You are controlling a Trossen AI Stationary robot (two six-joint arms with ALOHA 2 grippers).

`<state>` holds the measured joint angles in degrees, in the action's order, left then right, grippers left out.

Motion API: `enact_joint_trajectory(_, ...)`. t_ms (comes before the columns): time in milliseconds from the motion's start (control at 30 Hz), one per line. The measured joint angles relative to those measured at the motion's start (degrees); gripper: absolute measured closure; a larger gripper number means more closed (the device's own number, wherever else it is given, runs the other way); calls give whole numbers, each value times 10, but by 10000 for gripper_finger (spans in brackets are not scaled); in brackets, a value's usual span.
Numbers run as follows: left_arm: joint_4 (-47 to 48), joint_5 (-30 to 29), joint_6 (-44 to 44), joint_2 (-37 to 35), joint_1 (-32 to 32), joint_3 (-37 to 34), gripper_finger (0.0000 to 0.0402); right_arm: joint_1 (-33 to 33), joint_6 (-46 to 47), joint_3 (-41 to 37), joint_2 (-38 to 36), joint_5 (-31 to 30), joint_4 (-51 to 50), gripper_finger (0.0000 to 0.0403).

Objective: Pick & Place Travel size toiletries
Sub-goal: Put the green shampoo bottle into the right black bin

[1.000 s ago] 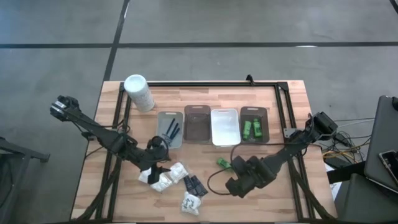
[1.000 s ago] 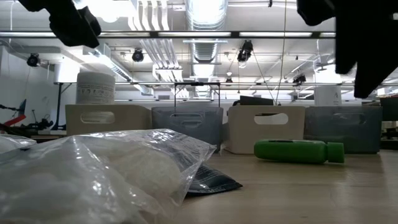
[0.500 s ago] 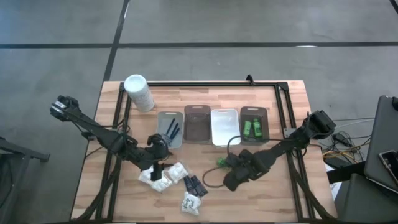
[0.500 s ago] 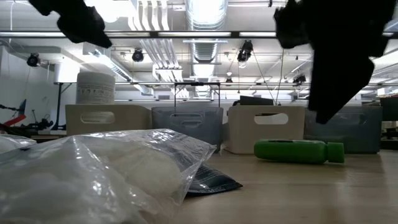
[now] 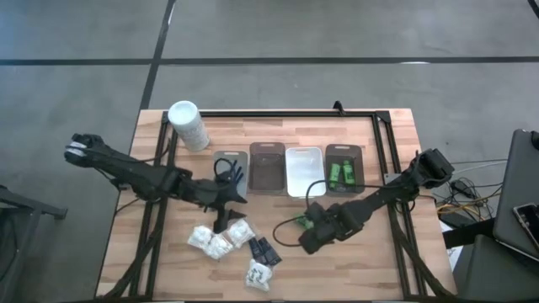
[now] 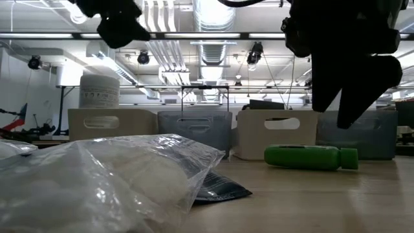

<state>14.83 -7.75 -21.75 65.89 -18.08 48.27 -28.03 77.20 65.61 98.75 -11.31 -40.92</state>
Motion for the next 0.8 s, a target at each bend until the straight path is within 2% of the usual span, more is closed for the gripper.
enact_joint_trajectory(133,52,18,-7,0,-8,0,180,-1,-61,11,0,-24,-2,35)
enact_joint_trajectory(267,94,21,-13,0,-16,0,179,3,-107,9,7,-16,-8,35)
enact_joint_trajectory(533,111,21,-3,0,-19,0,179,3,-216,1,45,-19,-7,35)
enact_joint_trajectory(800,111,21,-3,0,-19,0,179,6,-209,35,89,-7,-4,35)
